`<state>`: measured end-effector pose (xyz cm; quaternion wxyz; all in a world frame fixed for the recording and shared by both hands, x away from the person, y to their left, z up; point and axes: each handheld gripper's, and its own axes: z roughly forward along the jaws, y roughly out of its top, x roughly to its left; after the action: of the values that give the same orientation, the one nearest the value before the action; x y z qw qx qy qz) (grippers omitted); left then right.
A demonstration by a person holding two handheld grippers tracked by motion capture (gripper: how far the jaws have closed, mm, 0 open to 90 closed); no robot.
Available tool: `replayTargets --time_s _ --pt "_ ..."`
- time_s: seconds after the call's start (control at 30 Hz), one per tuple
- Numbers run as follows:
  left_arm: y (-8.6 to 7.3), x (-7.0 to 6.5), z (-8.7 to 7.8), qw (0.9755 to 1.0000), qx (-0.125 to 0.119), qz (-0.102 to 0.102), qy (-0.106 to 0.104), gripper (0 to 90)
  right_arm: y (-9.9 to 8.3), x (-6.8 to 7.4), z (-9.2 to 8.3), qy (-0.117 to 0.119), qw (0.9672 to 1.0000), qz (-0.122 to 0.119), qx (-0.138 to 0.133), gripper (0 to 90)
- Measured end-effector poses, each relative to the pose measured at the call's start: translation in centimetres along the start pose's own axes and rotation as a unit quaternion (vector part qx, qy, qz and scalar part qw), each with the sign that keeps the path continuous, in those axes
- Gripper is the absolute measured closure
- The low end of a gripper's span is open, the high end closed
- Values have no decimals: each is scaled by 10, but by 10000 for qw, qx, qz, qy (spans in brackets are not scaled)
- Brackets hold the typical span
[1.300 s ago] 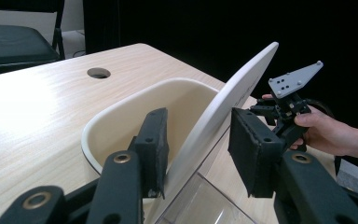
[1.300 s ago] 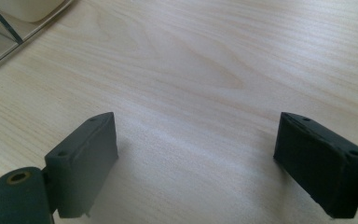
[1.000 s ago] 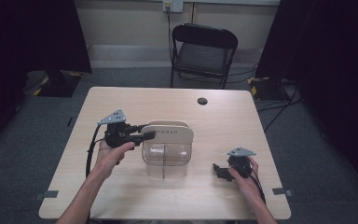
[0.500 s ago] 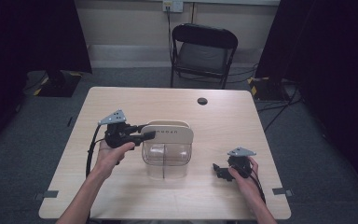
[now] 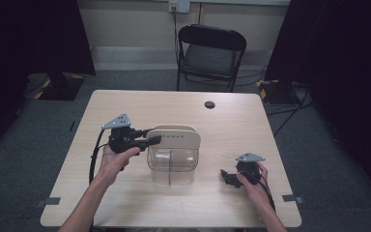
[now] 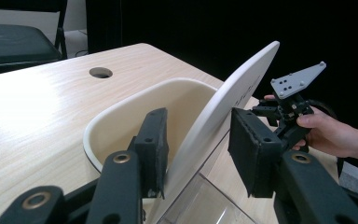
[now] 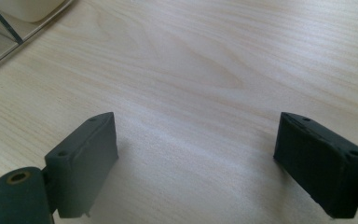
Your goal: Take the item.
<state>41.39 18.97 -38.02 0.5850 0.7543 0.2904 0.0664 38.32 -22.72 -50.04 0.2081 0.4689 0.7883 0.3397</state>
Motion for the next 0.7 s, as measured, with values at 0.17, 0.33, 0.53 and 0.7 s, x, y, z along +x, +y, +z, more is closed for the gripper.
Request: replayTargets --time_s 0.17,0.33,0.53,0.7 --pt "0 0 0 10000 -13 -11 3 575 0 0 0 0 10000 -1 -1 126" --pt "0 0 0 10000 -18 -11 3 575 0 0 0 0 10000 1 0 126" --pt "0 1 0 10000 -20 -53 -21 575 0 0 0 2 10000 -5 -5 126" --pt "0 1 0 10000 -43 -79 -18 576 0 0 0 0 10000 1 -1 126"
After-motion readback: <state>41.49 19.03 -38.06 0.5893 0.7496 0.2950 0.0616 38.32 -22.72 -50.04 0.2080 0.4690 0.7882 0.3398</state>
